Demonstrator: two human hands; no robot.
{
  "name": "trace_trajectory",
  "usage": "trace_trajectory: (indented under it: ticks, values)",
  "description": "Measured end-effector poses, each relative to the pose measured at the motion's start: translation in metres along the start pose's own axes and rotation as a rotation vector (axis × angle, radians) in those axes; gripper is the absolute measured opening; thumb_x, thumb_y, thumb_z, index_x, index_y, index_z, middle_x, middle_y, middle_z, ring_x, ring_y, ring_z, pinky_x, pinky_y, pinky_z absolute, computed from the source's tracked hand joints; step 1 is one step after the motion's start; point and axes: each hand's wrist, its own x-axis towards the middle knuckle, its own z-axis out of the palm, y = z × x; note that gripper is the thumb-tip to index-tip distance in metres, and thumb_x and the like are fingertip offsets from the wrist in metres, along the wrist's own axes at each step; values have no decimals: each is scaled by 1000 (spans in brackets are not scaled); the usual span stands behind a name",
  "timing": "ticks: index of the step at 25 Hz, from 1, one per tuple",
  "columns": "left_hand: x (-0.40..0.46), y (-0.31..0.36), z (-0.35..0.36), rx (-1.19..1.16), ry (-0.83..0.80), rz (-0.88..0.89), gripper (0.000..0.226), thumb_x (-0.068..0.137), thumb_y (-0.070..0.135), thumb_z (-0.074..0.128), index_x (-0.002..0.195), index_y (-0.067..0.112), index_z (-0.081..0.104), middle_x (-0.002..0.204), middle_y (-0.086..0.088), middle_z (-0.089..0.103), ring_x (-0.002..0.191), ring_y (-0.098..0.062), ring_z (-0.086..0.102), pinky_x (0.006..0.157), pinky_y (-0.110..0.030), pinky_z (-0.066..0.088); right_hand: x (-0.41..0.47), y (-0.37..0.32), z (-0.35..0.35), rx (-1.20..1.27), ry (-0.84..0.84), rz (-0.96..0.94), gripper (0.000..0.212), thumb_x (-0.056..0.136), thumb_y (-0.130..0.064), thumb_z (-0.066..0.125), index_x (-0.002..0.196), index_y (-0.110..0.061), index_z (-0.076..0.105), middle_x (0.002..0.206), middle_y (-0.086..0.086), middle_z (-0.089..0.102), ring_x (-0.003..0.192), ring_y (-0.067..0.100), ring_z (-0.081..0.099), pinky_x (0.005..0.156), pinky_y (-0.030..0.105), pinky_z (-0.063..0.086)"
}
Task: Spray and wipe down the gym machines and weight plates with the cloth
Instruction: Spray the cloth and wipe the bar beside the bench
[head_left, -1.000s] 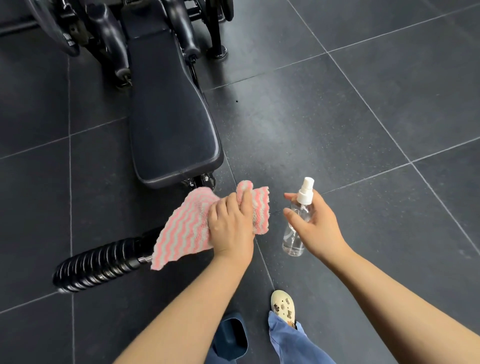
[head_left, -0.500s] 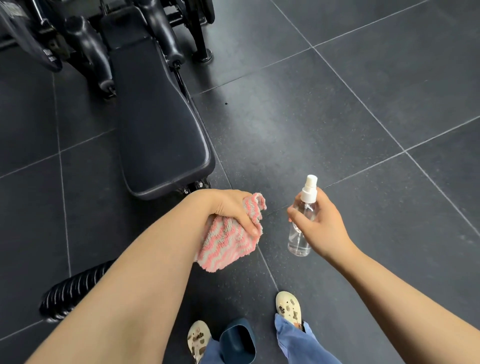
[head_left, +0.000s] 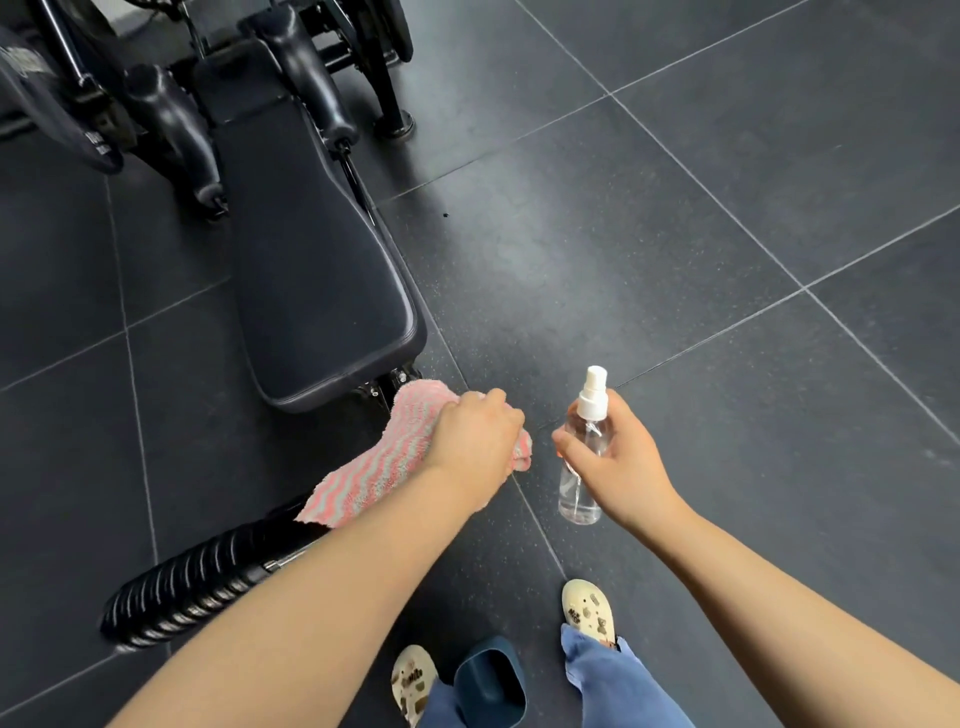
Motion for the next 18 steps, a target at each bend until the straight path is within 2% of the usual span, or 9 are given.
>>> trace_trajectory:
  ticks: [2,4,6,9,11,13,15,17,18]
  values:
    - [18,-1,-15,60,-248,74,13,90,27,52,99,21,59,109,2,58,95,-22,56,64,-28,38,3,-4,-3,-8,17,-2,19,84,-11,63,84,-20,47,71,-12,54,67,2,49,67,14,40]
    - [35,8,-24,120,-437,107,25,97,33,41,105,19,60,114,-1,60,94,-24,55,73,-30,42,1,-9,-10,-5,48,-2,20,84,-11,64,83,-22,47,72,-12,54,66,1,48,66,12,39]
    - [40,15,-27,163,-499,136,33,100,32,35,116,15,58,116,-4,60,105,-26,57,79,-33,41,-3,-13,-18,-14,84,3,20,84,-10,64,82,-20,47,71,-11,54,65,1,47,64,9,37]
    - [27,7,-20,184,-329,278,20,91,26,46,101,21,63,93,4,64,100,-23,62,74,-27,41,-8,-21,-25,-69,141,12,18,84,-9,63,82,-16,47,69,-10,52,63,1,46,62,8,36]
    - [15,-3,-22,207,-240,429,3,83,23,55,85,21,56,87,4,64,93,-22,63,74,-27,36,-8,-28,-24,-101,189,24,15,84,-10,63,85,-12,48,69,-10,52,63,2,47,62,9,36]
    - [1,-7,-20,303,-192,581,37,64,25,75,67,20,39,69,8,53,79,-20,60,70,-29,31,-12,-38,-14,-112,256,49,15,84,-10,64,89,-8,50,71,-8,53,66,7,48,62,10,36]
    - [-3,-15,-13,321,-94,634,42,54,26,79,63,24,37,59,11,44,70,-18,57,68,-28,32,-22,-49,1,-109,349,79,15,84,-10,64,91,-9,51,73,-7,54,68,8,49,61,9,36]
    - [-3,-30,-4,122,15,641,11,70,25,66,74,26,56,71,9,56,84,-16,57,87,-29,36,-39,-60,20,-93,467,111,15,83,-10,64,89,-12,51,73,-8,54,68,6,50,61,7,36]
    - [-5,-36,3,24,45,650,8,77,24,58,84,26,61,82,8,60,96,-13,55,99,-30,30,-48,-64,29,-86,514,133,15,83,-10,64,88,-13,51,73,-8,55,68,6,51,61,7,36]
